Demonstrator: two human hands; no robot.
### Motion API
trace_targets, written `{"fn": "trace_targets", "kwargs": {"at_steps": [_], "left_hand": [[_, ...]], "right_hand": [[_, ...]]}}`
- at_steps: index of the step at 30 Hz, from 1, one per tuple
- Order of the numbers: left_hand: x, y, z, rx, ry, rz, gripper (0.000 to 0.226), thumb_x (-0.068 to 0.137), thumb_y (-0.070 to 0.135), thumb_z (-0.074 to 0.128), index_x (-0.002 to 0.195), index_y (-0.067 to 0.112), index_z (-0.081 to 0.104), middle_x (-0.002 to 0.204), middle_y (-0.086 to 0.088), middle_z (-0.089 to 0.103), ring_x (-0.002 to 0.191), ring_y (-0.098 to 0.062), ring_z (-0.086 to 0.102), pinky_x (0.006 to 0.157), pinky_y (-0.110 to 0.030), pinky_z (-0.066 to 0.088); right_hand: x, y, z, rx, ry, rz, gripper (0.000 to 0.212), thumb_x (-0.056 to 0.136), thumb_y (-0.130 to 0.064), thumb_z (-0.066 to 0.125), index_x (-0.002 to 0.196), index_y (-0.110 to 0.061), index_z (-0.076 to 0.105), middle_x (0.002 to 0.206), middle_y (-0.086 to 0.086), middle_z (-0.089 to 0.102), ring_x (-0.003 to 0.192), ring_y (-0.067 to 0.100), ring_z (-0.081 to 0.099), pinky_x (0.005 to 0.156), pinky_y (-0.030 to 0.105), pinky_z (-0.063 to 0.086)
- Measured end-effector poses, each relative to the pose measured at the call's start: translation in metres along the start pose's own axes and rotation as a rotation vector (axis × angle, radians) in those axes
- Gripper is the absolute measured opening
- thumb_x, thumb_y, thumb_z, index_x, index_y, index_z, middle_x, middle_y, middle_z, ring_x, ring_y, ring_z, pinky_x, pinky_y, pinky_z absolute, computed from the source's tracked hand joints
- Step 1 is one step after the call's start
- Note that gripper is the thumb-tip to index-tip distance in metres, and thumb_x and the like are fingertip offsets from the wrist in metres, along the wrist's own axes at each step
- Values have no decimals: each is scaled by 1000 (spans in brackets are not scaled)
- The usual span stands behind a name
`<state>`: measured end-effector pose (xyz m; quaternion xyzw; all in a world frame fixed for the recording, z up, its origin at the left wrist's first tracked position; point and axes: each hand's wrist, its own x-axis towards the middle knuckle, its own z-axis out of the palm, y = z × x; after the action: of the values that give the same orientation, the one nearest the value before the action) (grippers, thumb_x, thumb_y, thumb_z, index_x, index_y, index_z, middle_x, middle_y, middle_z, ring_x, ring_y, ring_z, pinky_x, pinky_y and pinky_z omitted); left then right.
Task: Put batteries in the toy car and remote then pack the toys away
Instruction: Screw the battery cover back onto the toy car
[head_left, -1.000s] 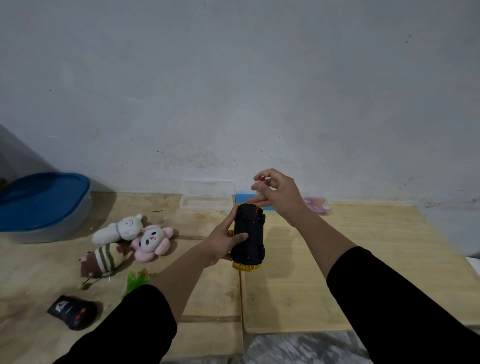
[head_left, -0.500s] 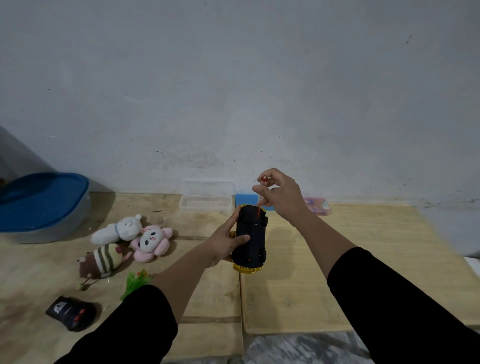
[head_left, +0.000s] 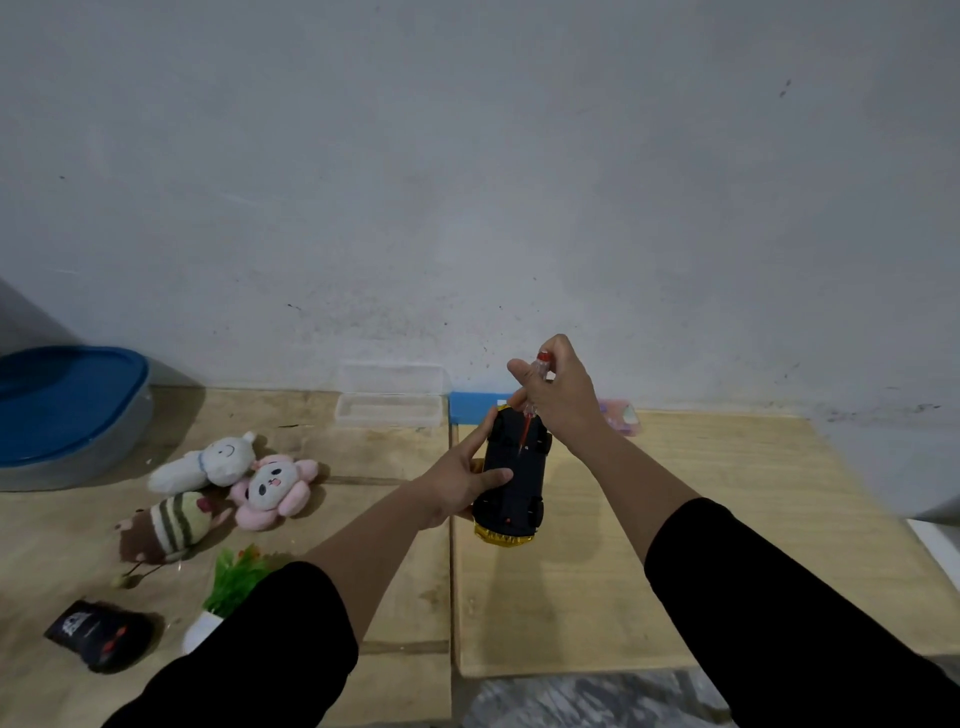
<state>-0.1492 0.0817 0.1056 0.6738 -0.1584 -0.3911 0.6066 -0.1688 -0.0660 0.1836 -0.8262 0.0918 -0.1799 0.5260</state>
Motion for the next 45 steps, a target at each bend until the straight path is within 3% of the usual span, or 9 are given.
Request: {"fn": "trace_targets", "kwargs": {"at_steps": [7,11,15,19,26,37,39,42,45], "left_hand": [[8,7,5,0,48,0,84,91,20,62,142,58,8,120,-2,65,101,-22,67,76,-43,57],[12,8,8,-8,87,7,86,91,20,63,142,58,6,118,-1,65,101,-23,67,76,-43,57],[16,11,12,-11,143,27,93,88,24,66,141,58,-2,126,-5,61,101,-22,66,72,-40,59],[21,13,18,7,216,50,104,81,28,73,142,57,-7,151,-4,35,125,-29,51,77,-44,59],[31,16,34,52,300,126,106,81,29,74,144,53,-8,159,5,14,142,-21,27,97,-53,47],[46,12,52,41,349,108,103,76,38,76,145,52,0,158,4,16,143,-23,25,102,-53,43],[47,13,57,-17,354,75,86,81,38,71,148,41,18,151,0,34,137,-24,38,98,-44,48],[47,21,62,-149,324,50,29,95,31,54,124,36,54,135,2,53,133,-21,42,93,-47,48],[47,23,61,-206,231,27,43,87,39,59,129,42,51,137,5,51,130,-25,44,95,-62,44]], "right_hand": [[17,-2,-17,172,-32,8,32,92,-27,58,81,-20,29,70,-1,54,65,26,69,65,41,55],[20,3,-20,57,-38,-23,28,92,-33,56,91,-14,34,74,11,50,49,13,54,48,23,46],[22,11,-25,-181,-140,-74,39,85,-48,60,120,-33,47,90,2,60,97,12,55,76,36,50],[21,27,-22,-549,-230,-58,71,78,-66,56,140,-50,27,101,0,46,96,10,52,76,26,40],[26,48,-26,-682,-296,3,74,79,-70,49,144,-48,18,130,9,55,116,27,54,85,32,44],[33,63,-47,-433,-348,58,72,79,-63,58,141,-50,25,140,0,50,125,24,50,93,40,52],[33,66,-54,-360,-362,47,68,81,-59,59,141,-48,28,142,-6,48,127,19,48,98,36,48],[32,76,-62,-110,-387,99,64,80,-57,62,137,-51,33,140,-8,47,127,18,47,99,41,48],[31,85,-68,186,-390,200,60,84,-48,62,137,-50,34,136,-2,45,120,22,50,85,47,56]]}}
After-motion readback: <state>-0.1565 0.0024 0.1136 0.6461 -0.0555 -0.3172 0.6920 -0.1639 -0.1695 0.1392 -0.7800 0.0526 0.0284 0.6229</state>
